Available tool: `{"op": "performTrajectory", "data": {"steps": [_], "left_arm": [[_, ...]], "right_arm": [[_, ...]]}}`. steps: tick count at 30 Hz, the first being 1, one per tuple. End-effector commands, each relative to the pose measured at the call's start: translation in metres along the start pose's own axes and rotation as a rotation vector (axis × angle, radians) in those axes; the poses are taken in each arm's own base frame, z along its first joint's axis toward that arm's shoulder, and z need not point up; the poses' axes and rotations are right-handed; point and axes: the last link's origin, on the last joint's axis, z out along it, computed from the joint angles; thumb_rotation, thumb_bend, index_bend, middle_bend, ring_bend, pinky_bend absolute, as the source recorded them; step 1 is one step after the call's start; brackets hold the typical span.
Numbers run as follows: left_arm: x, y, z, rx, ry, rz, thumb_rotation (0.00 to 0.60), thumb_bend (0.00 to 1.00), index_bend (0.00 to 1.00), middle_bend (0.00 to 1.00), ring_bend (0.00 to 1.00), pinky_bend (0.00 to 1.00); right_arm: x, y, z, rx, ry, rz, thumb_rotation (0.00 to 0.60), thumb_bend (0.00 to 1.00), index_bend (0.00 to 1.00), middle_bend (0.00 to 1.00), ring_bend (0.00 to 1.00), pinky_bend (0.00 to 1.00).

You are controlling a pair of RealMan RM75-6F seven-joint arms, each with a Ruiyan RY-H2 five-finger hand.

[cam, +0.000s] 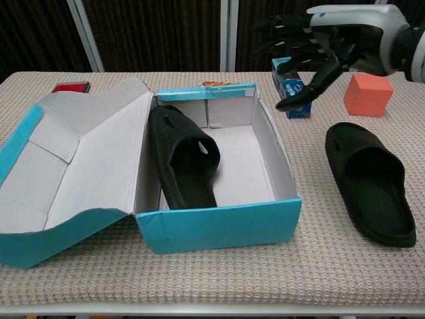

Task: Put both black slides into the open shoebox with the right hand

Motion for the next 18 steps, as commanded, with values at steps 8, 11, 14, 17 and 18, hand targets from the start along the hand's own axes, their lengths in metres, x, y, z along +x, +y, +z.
{"op": "performTrajectory", "data": {"steps": [8, 11, 14, 17, 18], "left_arm": [[0.032, -0.105, 0.005, -0.020, -0.015, -0.087, 0.600, 0.20, 0.14, 0.12, 0.04, 0.08], [0.021, -0.093, 0.004, -0.019, -0.011, -0.087, 0.600, 0.20, 0.14, 0.12, 0.04, 0.08], [0.004, -0.071, 0.003, -0.023, -0.016, -0.093, 0.600, 0.20, 0.14, 0.12, 0.04, 0.08], [-0.007, -0.056, 0.001, -0.014, -0.015, -0.092, 0.600, 0.20, 0.14, 0.12, 0.04, 0.08], [-0.008, -0.055, 0.001, -0.008, -0.013, -0.089, 0.600, 0.20, 0.14, 0.12, 0.04, 0.08]], "right_arm": [[0.029, 0.058, -0.037, -0.566, -0.028, -0.467, 0.600, 0.03, 0.04, 0.19, 0.03, 0.24], [0.025, 0.063, -0.035, -0.626, -0.039, -0.494, 0.600, 0.03, 0.04, 0.18, 0.03, 0.24], [0.022, 0.069, -0.030, -0.660, -0.050, -0.510, 0.600, 0.03, 0.04, 0.16, 0.02, 0.21], [0.019, 0.075, -0.024, -0.678, -0.060, -0.525, 0.600, 0.03, 0.04, 0.13, 0.00, 0.18], [0.017, 0.077, -0.022, -0.681, -0.067, -0.524, 0.600, 0.03, 0.04, 0.13, 0.00, 0.17]]}}
